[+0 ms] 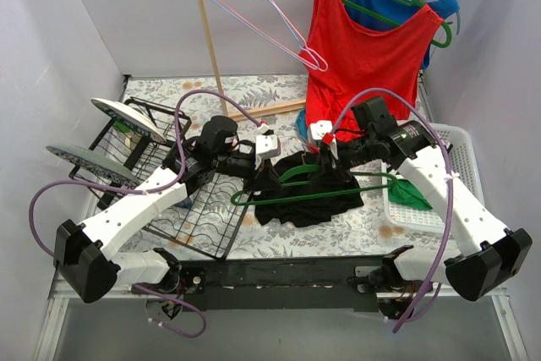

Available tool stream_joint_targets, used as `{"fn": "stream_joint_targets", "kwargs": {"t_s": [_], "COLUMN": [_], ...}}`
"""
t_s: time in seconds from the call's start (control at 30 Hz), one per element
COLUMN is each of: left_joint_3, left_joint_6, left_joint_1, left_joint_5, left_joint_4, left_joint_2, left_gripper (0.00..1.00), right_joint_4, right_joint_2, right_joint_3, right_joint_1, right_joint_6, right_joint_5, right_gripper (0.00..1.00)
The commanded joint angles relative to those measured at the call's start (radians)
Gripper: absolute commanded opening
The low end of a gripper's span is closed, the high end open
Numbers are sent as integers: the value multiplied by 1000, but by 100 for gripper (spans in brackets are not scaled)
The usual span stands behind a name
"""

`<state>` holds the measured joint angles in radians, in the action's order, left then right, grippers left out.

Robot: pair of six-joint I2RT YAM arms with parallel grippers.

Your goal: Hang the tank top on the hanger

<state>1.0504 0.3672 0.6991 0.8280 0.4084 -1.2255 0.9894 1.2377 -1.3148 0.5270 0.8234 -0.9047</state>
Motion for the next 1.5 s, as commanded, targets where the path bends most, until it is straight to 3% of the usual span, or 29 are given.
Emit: {"fn": "stream_joint_targets", "kwargs": {"t_s": [0.0,0.1,0.13,0.2,0.23,0.33,0.47,0.6,0.73,1.03,1.2,1.37,1.47], "left_joint_3": [19,5,2,-18,-30,-75,-89,-98,-118,-52,-20,-10,-4], "left_joint_6": [32,82,114,156,174,251,398,582,622,590,555,546,556], "left_joint_1": [7,7,7,7,7,5,4,2,2,4,5,5,5], "left_joint_5": [-7,-75,-104,-211,-242,-348,-455,-605,-679,-642,-649,-593,-612], "left_joint_4": [-106,-152,-158,-187,-195,-218,-156,-79,-54,-34,9,18,26], "left_joint_2": [20,32,37,63,75,127,129,43,-38,-221,-295,-310,-287], "left_gripper": [0,0,7,32,60,84,88,86,72,44,36,0,0], "right_joint_4": [-29,-12,-6,17,29,93,120,130,124,98,103,103,106], "right_joint_2": [-7,-30,-62,-102,-141,-208,-283,-313,-307,-265,-242,-221,-205], "right_joint_3": [-43,-47,-47,-46,-49,-61,-26,29,63,92,111,117,112], "right_joint_1": [8,7,2,-42,-70,-192,-281,-298,-303,-311,-312,-314,-314], "right_joint_6": [-61,-44,-37,-1,9,36,36,34,36,37,51,68,83], "right_joint_5": [24,146,191,272,279,257,256,253,263,228,176,170,158], "right_gripper": [1,1,1,1,1,1,1,1,1,1,1,1,1]}}
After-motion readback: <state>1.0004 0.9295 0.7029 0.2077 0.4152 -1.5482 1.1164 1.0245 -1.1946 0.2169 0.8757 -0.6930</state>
